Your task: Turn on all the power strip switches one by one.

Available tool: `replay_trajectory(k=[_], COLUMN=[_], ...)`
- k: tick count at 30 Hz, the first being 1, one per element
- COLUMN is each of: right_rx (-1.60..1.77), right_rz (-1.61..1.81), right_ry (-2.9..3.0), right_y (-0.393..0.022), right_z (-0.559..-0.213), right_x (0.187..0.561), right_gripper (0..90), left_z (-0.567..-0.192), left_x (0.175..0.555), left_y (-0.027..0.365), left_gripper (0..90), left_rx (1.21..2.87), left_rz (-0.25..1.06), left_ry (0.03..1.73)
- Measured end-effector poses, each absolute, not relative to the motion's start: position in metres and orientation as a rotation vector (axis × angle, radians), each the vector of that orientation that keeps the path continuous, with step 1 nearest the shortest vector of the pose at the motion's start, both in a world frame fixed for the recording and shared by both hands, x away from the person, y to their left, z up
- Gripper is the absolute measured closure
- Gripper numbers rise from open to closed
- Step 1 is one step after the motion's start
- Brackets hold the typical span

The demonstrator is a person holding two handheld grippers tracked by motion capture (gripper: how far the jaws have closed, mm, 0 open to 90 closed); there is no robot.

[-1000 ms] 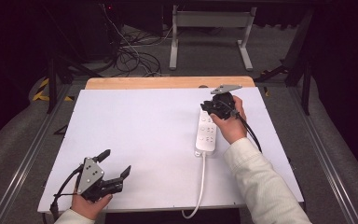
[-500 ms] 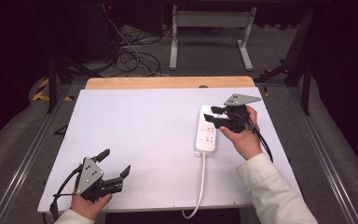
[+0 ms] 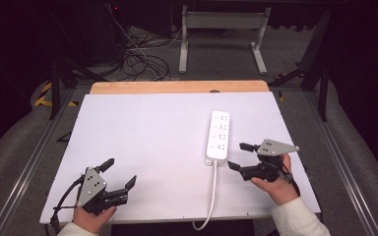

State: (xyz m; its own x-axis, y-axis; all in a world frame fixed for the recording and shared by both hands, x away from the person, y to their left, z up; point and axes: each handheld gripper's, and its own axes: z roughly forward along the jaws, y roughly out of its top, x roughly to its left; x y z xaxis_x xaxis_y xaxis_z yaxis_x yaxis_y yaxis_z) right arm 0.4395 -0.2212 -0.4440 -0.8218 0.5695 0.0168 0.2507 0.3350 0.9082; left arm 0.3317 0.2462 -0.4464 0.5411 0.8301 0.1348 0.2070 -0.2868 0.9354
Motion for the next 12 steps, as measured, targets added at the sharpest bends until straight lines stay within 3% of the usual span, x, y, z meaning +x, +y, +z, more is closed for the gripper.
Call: replay_trajectory(k=[4, 12], right_rx=[0.765, 0.766], right_rz=[1.473, 1.452], right_ry=[2.342, 2.331], right_y=[-0.232, -0.237], right_z=[-0.466, -0.474], right_x=[0.426, 0.421], right_gripper=[21.2, 18.9], left_z=[-0.448, -0.45], left_x=[0.331, 0.333], left_y=[0.246, 0.246], left_gripper=[15.2, 14.6], left_rx=[1.796, 1.806], left_rz=[0.767, 0.763], left_ry=[0.862, 0.86])
